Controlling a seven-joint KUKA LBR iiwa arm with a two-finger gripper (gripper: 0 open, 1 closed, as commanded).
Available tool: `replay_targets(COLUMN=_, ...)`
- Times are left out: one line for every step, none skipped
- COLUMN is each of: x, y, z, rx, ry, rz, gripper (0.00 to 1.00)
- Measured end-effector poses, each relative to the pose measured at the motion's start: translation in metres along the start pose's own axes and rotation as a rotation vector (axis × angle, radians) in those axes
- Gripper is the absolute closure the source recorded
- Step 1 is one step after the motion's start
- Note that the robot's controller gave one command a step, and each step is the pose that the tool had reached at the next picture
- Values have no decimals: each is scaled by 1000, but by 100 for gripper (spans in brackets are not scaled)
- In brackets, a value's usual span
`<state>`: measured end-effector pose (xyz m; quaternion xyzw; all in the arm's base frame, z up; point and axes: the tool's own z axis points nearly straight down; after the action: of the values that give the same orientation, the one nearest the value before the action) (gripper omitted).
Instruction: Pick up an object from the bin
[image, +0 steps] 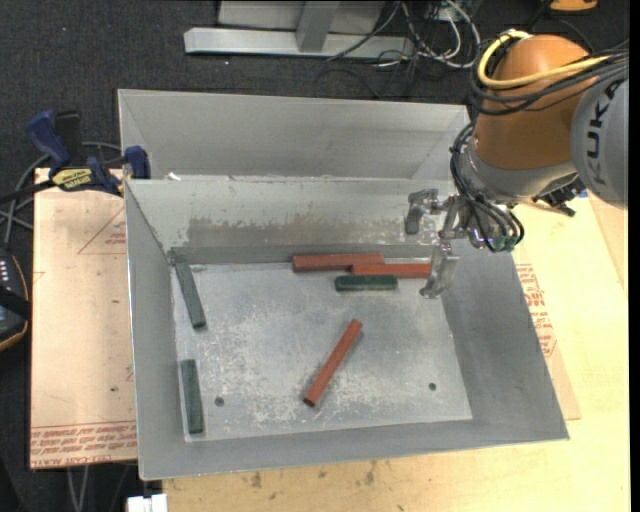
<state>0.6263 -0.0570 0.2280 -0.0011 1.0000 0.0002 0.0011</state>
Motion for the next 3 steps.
replay_targets(x=-11, y=62, z=153, rx=-2, ry=6, rz=-154, gripper=0)
replay_targets(x=44, y=78, z=157, rx=-1, ry=-2, rz=-454, gripper=0)
replay_targets(x=15, y=155, z=88, rx=-4, ry=-9, rz=-326, gripper=0)
